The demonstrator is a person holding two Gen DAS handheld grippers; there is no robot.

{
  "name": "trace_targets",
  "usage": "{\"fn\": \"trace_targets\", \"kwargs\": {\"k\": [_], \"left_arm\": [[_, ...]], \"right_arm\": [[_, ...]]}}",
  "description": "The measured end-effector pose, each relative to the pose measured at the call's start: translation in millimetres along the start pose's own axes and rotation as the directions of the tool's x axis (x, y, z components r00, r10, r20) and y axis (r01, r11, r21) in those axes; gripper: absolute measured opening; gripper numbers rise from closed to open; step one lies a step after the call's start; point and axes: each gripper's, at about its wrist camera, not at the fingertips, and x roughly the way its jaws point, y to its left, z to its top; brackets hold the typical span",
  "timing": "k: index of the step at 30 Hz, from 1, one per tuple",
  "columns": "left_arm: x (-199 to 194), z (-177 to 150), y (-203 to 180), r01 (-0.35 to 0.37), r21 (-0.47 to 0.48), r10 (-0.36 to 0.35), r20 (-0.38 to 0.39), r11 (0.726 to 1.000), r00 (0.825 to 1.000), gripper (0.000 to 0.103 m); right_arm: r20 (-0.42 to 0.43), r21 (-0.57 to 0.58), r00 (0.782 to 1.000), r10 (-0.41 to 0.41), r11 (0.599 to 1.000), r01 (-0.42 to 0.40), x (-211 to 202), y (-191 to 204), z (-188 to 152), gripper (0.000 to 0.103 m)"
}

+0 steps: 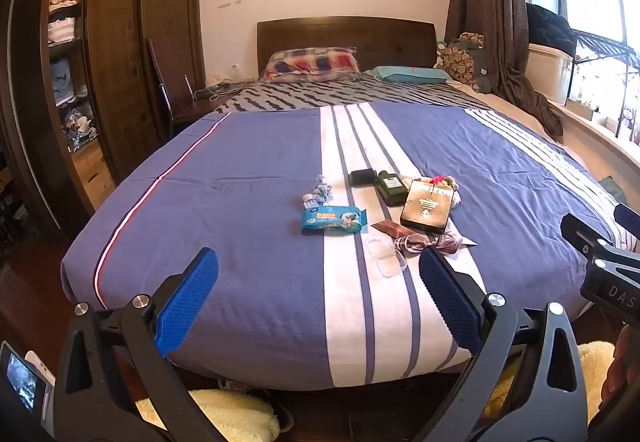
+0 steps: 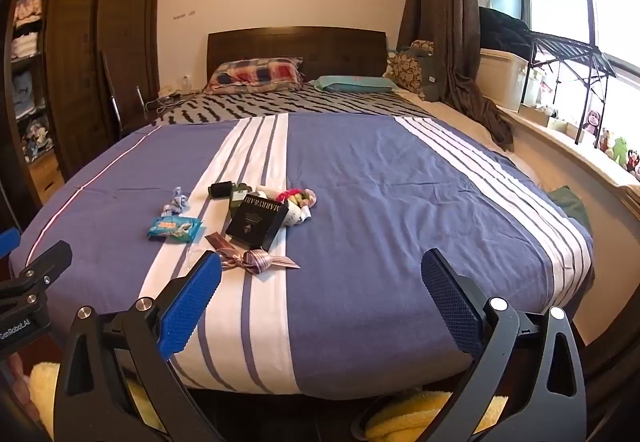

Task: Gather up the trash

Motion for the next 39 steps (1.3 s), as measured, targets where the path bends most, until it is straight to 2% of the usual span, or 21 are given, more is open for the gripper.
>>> {"fn": "trace_targets", "kwargs": {"k": [14, 39], "left_arm": [[1, 7, -10, -0.004, -0.012, 0.004, 0.005, 1.0, 1.0, 0.095], [-16, 9, 8, 0.005, -0.036, -0.003, 0.055, 0.999, 0.998, 0.095]], "right_arm": [[0.003, 0.001, 1.0, 0.003, 1.0, -0.003, -1, 0, 1, 0.1], [0.044, -0.013, 0.999, 0.021, 1.0, -0.021, -15, 8, 9, 0.1]]}}
